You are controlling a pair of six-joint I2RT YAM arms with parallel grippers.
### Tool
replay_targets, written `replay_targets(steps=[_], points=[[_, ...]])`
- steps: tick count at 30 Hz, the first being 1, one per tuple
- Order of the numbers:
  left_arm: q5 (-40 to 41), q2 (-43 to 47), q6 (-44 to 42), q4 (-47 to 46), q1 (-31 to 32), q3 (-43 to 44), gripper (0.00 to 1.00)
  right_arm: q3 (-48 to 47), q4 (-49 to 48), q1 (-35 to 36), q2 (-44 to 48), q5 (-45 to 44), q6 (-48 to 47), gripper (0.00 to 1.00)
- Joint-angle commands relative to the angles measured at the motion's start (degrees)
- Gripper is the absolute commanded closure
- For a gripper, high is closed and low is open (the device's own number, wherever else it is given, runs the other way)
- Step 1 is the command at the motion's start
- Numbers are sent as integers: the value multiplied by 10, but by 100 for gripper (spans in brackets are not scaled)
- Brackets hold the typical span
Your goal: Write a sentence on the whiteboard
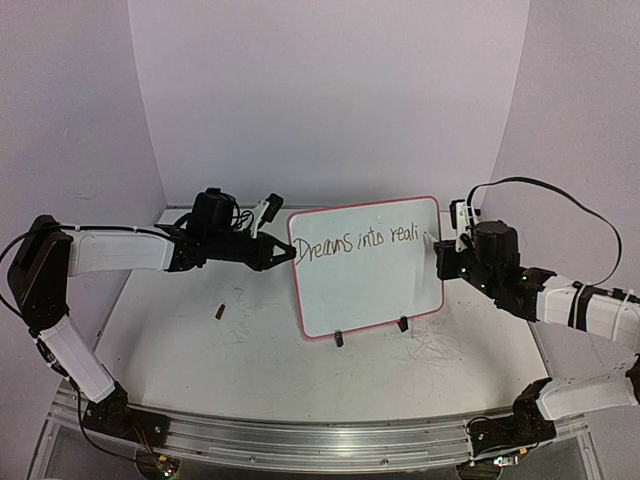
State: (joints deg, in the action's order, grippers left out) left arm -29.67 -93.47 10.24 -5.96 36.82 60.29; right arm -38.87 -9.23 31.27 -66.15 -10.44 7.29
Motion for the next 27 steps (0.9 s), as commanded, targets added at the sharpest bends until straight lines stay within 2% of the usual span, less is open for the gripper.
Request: replay_targets(steps=[1, 27], points=[[14, 4, -39, 22, 12, -7, 100, -22, -15, -4, -5, 9, -14, 100], [14, 3, -40, 22, 12, -7, 100, -63, -54, -7, -60, -15, -13, 100]])
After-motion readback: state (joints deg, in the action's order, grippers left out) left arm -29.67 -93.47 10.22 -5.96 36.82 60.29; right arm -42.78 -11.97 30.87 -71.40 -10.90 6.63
